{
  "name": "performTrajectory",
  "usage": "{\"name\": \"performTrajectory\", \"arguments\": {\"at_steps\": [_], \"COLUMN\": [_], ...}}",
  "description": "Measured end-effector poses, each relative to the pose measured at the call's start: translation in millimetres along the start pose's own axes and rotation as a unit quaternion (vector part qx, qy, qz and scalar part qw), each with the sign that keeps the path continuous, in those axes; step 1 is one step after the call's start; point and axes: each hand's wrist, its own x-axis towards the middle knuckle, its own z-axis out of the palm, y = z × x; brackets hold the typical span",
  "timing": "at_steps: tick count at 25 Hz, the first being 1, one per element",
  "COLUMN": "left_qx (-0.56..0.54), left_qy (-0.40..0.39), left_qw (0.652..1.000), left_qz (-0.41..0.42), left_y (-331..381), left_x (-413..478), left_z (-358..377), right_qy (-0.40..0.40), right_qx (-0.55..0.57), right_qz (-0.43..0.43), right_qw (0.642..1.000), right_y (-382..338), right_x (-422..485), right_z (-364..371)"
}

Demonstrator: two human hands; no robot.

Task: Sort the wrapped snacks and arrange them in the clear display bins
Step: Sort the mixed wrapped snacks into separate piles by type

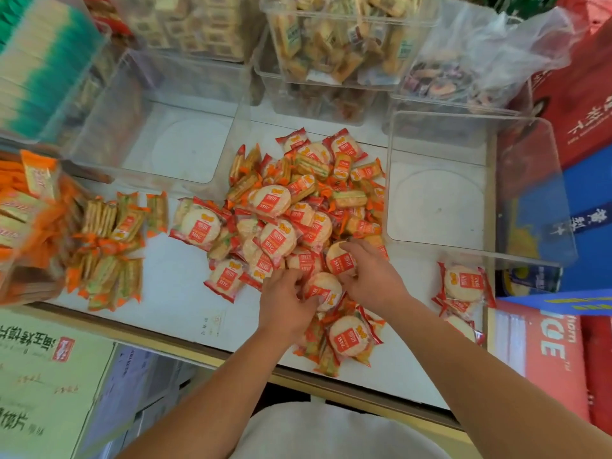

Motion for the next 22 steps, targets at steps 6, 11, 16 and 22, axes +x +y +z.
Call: {"name": "performTrajectory", "arguments": {"at_steps": [6,11,16,22], "left_qx": [-0.208,-0.279,-0.303,-0.306], "left_qy": [0.102,0.121,0.105,-0.044], "left_qw": [0.971,0.948,0.935,0.941], "left_qz": [-0.068,-0.093,-0.151,-0.138], "left_y": [-4,-1,-3,58], "left_x": [-32,-43,-50,-84], "left_z": [-46,-46,-25,30], "right_qy": [0.002,0.023,0.103,0.225], "right_qx": [-0.068,-0.174,-0.003,0.249], "right_qz": [0.014,-0.002,0.006,0.228], "right_qw": [0.998,0.985,0.995,0.914], "right_y": [-1,-11,-1,82], "right_x": [14,15,-32,-146], "right_z": [16,5,-22,-40]}}
